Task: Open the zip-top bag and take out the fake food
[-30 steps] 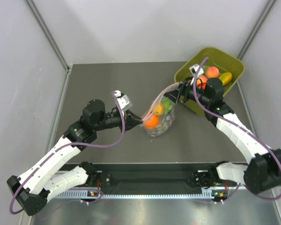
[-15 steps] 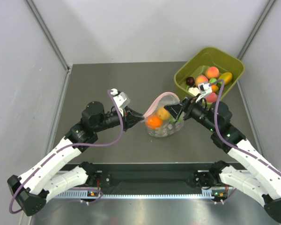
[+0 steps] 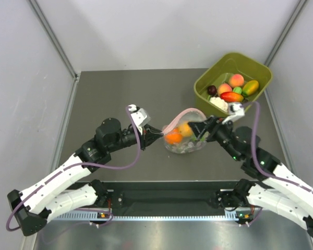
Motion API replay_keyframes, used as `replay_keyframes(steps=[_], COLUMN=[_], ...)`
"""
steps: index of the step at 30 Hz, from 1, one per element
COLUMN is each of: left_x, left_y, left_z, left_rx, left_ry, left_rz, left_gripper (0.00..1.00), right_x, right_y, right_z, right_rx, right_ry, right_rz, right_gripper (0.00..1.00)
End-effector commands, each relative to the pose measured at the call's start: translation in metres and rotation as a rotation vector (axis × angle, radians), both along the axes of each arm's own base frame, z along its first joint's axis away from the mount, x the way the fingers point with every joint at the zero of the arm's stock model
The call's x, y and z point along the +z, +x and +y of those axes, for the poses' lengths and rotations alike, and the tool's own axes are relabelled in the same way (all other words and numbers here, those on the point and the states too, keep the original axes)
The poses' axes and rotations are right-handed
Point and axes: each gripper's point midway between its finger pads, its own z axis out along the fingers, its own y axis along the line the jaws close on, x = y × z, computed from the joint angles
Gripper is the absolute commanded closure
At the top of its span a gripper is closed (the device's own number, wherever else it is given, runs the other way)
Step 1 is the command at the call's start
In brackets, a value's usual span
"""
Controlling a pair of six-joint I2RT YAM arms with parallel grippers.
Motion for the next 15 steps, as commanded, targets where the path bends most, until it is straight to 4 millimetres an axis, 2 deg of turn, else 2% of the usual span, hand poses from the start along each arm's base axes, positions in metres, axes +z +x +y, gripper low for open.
replay_keyframes(steps=[1, 3, 4, 6, 9, 15], left_x=[0.013, 0.014, 0.014, 0.013, 0.006, -0.003], left_y=[0.015, 0.018, 0.018, 0.017, 0.019, 0.022], left_z=[0.012, 0.014, 0.014, 0.01, 0.005, 0.003], left_rx=[0.106, 0.13, 0.129, 0.117, 0.117, 0.158], left_ry=[-0.02, -0.022, -0.023, -0.02, 0.002, 0.068], left_rz=[-0.061, -0.065, -0.063, -0.058, -0.052, -0.095], left_gripper=[1.0, 1.0, 1.0, 1.0, 1.0, 1.0], right_x=[0.011, 0.015, 0.01, 0.011, 0.011, 0.012], right_y=[0.004, -0.005, -0.007, -0.013, -0.018, -0.027], right_z=[-0.066, -0.085, -0.094, -0.098, -0.08, -0.027], right_rx=[-0.274, -0.309, -0.334, -0.328, -0.239, -0.028], right_ry=[-0.044, -0.029, -0.044, -0.033, -0.007, 0.088], right_rz=[-0.026, -0.036, -0.021, -0.023, -0.004, 0.012], right_gripper=[0.24, 0.24, 0.24, 0.24, 0.27, 0.31])
